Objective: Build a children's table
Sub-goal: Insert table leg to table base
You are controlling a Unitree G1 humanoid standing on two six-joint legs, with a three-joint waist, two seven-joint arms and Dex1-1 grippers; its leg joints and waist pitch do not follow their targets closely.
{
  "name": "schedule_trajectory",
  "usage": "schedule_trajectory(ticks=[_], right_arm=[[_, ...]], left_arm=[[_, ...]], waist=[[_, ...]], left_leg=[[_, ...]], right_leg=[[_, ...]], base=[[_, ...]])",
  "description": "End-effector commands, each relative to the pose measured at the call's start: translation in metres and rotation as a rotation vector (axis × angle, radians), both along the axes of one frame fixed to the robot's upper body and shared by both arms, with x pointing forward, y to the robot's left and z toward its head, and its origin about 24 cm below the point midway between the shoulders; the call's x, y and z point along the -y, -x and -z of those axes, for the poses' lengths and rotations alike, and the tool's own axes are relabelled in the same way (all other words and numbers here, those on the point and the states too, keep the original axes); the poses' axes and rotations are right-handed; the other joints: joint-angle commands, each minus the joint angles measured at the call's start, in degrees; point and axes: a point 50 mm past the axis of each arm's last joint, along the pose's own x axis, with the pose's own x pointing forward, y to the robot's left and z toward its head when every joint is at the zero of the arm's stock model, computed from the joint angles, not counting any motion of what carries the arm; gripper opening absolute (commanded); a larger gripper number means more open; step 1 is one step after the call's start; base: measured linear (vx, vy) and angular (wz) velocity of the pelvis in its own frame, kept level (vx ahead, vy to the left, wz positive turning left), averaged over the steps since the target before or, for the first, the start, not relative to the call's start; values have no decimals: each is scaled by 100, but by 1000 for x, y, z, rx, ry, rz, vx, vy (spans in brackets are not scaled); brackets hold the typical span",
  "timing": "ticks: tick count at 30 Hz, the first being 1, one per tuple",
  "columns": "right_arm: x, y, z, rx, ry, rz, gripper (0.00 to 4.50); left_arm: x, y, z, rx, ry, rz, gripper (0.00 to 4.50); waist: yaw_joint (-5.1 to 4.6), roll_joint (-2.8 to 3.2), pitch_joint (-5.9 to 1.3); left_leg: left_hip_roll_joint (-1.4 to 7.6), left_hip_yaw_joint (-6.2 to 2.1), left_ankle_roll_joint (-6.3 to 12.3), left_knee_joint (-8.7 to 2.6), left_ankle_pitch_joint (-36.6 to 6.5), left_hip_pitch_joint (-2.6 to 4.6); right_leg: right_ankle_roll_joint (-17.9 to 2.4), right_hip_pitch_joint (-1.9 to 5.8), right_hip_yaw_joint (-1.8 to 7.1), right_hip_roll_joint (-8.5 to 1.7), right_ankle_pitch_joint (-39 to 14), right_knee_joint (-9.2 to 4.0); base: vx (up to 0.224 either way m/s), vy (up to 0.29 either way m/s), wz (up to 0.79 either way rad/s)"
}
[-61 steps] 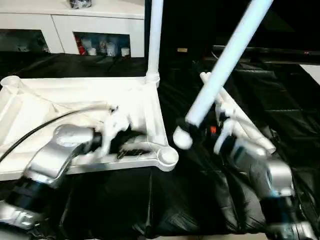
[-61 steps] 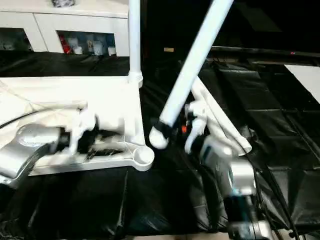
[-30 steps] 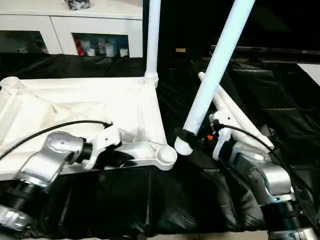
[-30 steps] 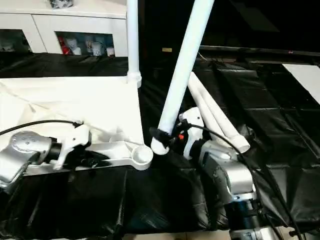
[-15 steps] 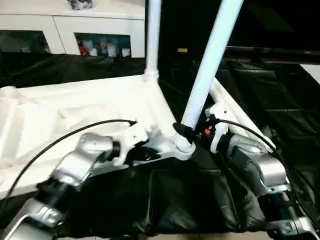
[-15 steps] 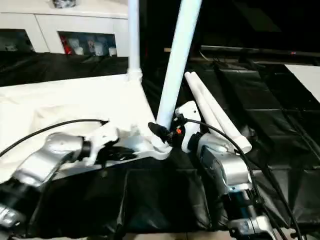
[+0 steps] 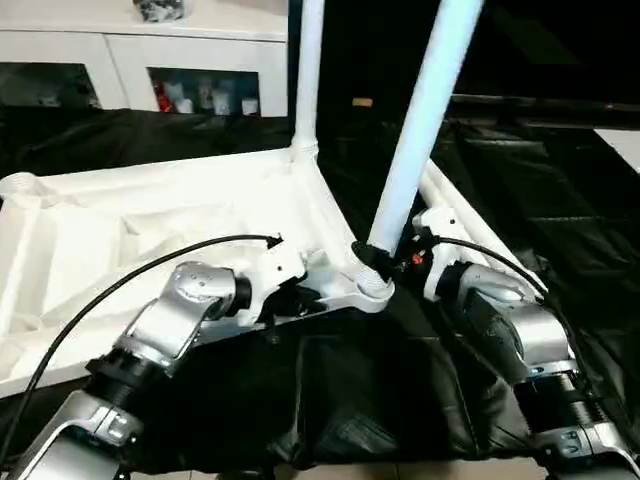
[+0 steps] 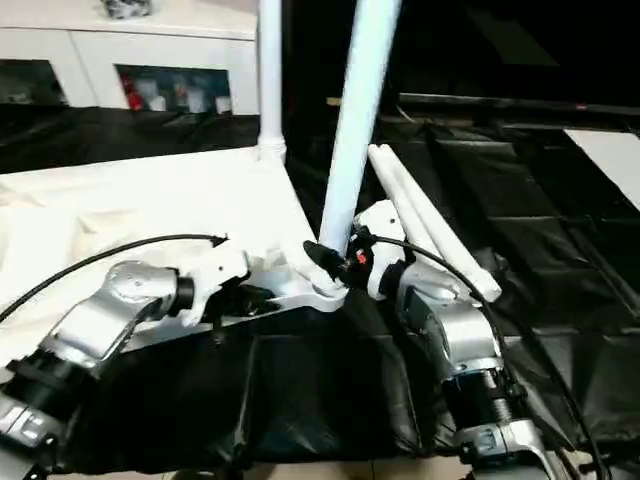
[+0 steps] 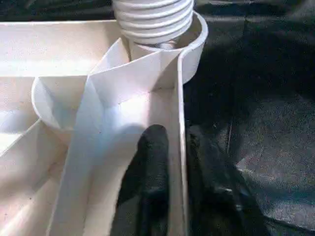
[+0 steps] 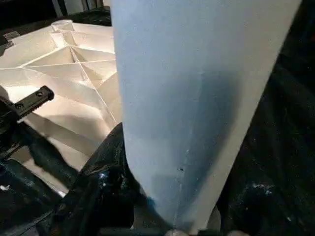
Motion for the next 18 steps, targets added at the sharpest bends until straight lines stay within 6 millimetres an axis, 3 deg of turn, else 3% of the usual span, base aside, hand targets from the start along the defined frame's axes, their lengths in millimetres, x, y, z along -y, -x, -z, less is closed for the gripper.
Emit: schedule_trajectory(ticks=[1,4,7,9,18], right_arm=[[5,1,2,-22,-18,16,188],[6,2,3,-25,-17,12,188],[8,3,3,-31,-20,9,188],[9,3,3,-38,-22,4,188],[8,8,8,-82,-10,-49,188]], left_arm=[[-9,2,4,-12,-30,-16,67],[-12,2,4,-15,-37,-23,61],[-14,2,4,-26,-31,-28,12],[-13,4,4,-41,-34,-16,16],[-13,6,5,-56,-30,-2,0]], waist=[[-15,32,-420],[-35,42,-409],[-49,38,-393],[-60,49,-391],[-76,44,-401]], left_leg=[[404,-221,-244,-441,-1392,220],[403,-216,-245,-446,-1420,223],[403,-219,-294,-453,-1600,236],[404,-225,-309,-457,-1633,240],[399,-216,-234,-443,-1468,222]], right_leg=[[-1236,135,278,-544,-743,-483],[-1242,124,280,-546,-832,-492],[-1216,114,288,-559,-1145,-524],[-1197,105,287,-554,-1204,-530],[-1254,123,284,-543,-954,-511]], base=[[0,0,0],[0,0,0],[0,0,0],[0,0,0],[0,0,0]])
